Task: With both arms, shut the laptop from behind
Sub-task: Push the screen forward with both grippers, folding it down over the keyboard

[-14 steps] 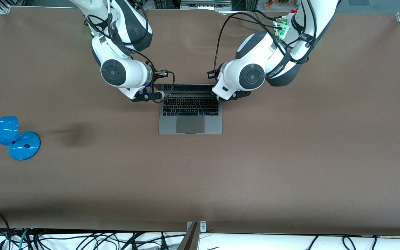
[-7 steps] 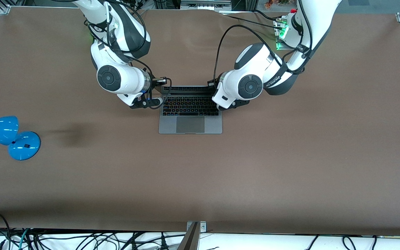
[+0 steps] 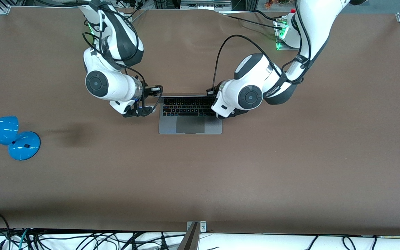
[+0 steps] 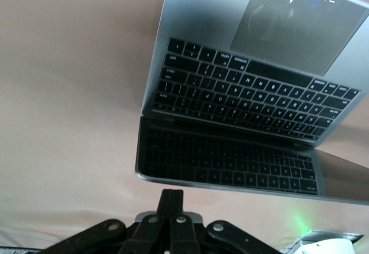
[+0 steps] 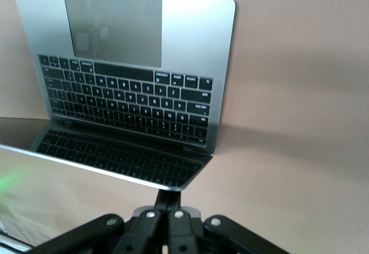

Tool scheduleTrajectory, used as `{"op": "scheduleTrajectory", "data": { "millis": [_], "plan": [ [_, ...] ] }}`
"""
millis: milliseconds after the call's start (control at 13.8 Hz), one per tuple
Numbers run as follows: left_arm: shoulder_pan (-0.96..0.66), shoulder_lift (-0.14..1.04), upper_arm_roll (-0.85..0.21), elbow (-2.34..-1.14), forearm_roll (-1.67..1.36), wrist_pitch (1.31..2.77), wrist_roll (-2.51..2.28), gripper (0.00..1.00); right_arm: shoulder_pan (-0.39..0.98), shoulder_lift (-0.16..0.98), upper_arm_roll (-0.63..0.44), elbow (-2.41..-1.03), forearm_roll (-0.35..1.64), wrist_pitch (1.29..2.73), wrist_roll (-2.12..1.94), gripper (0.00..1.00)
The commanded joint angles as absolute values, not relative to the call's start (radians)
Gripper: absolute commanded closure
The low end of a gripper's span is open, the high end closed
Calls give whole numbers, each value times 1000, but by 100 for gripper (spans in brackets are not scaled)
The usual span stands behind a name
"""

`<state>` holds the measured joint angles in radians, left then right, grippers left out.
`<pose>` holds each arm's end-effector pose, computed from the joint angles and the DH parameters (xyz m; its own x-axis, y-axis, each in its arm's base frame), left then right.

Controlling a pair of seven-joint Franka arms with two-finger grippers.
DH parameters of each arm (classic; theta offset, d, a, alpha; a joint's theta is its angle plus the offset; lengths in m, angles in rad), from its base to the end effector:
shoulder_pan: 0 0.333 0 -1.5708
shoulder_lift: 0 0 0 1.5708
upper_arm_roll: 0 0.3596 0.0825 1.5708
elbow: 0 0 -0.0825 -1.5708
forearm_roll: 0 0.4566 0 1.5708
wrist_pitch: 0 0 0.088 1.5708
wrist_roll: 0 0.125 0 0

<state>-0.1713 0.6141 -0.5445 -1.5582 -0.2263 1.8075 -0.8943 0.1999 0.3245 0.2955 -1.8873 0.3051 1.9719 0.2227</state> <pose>0.5794 -0.4637 0.3042 0.7983 0.2300 -0.5566 0.3188 -0.9455 0.0665 0.5788 0.3316 0.3124 0.9362 0.1534 -0.3161 0.0672 -0.9612 -0.2674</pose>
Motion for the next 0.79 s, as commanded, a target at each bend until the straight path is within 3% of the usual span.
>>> {"op": "scheduleTrajectory", "data": {
  "millis": [0,722],
  "plan": [
    [-181,687,-540,-1464,-195,1796,-897,100,201,386,296,-1815,285,1974,210,97],
    [-183,788,-511,-1416,-124,1897,-885,100,209,538,285,-1703,284,2057,177,97]
  ]
}}
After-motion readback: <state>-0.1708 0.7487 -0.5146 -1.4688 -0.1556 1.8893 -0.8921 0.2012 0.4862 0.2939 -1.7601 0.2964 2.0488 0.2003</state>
